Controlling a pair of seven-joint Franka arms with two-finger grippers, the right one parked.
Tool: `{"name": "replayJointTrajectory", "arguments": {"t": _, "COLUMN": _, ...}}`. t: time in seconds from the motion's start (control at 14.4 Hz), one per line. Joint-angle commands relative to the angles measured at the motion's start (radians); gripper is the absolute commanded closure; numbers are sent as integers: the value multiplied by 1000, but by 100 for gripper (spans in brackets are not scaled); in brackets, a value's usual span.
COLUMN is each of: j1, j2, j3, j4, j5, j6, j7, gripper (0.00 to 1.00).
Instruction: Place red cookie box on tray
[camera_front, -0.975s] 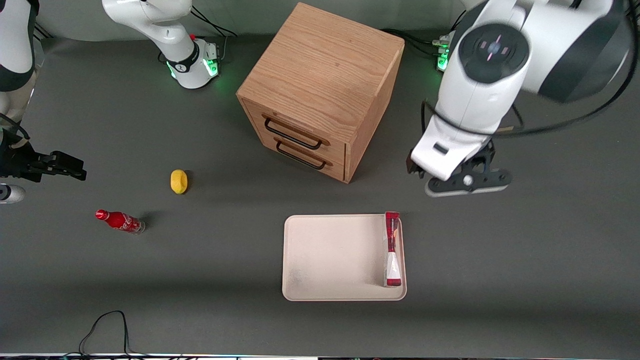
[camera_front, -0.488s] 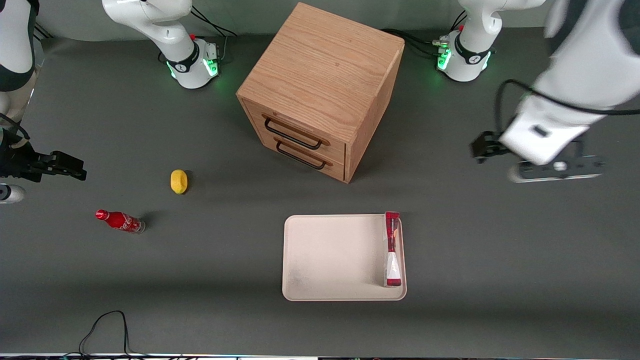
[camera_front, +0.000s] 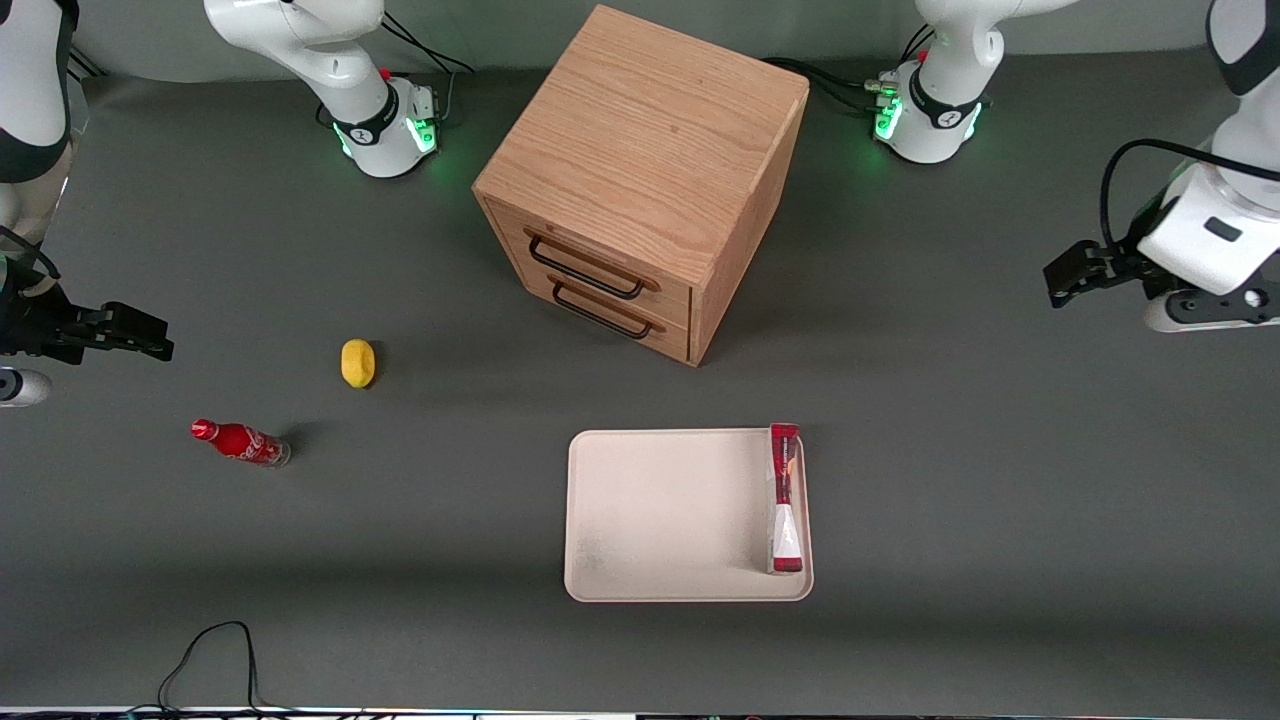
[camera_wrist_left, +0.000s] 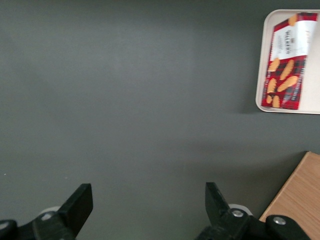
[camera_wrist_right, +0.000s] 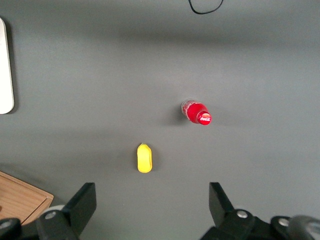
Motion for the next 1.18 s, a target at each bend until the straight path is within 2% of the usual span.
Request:
{"name": "replayJointTrajectory", "arguments": {"t": 0.0, "j1": -132, "j2": -41, "j3": 181, "j4": -51, "j5": -23, "j6": 39, "j7": 56, "gripper": 0}}
{"name": "replayJointTrajectory", "arguments": {"t": 0.28, "j1": -182, "j2": -26, "j3": 253, "j4": -13, "j5": -29, "j6": 39, "j7": 76, "gripper": 0}}
{"name": "replayJointTrajectory", "arguments": {"t": 1.11, "j1": -175, "j2": -24, "j3": 250, "j4": 25, "j5": -49, "j6": -90, "j7": 134, "gripper": 0}}
